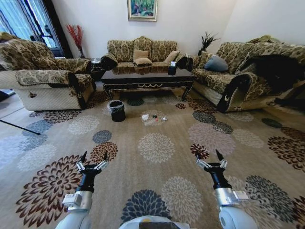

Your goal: Move to the front of the table and pick up the trash from the floor, then place it into the trash bin.

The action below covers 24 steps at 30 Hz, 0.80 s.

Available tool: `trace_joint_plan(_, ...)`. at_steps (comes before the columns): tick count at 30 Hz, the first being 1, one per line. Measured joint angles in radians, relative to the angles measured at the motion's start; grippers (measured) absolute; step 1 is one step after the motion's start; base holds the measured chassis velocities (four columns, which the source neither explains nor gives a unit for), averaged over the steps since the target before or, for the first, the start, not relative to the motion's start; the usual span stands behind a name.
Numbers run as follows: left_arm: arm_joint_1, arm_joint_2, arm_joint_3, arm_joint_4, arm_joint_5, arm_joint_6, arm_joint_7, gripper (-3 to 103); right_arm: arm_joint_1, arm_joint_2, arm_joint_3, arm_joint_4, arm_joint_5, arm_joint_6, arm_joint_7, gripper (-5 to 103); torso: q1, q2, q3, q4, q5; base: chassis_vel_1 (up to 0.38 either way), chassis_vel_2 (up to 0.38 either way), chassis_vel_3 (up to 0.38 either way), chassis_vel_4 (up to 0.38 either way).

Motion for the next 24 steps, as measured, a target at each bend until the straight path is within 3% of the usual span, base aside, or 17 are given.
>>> trace_joint_plan(8, 0.006, 0.004, -0.017, -0.055, -0.033, 0.008, 0.000, 100, -0.017, -0.003, 0.004, 0.014, 0.000, 0.001, -0.010, 100, -0.009, -0.028, -0.019, 0.0000, 0.0000, 0.000, 0.000, 0.000, 0.000)
trace_joint_plan(24, -0.001, -0.016, 0.005, 0.039, -0.006, -0.025, 0.000, 100, -0.025, 0.002, -0.002, 0.022, -0.021, 0.004, -0.013, 100, -0.025, -0.095, -0.069, -0.0001, 0.0000, 0.000, 0.000, 0.000, 0.000)
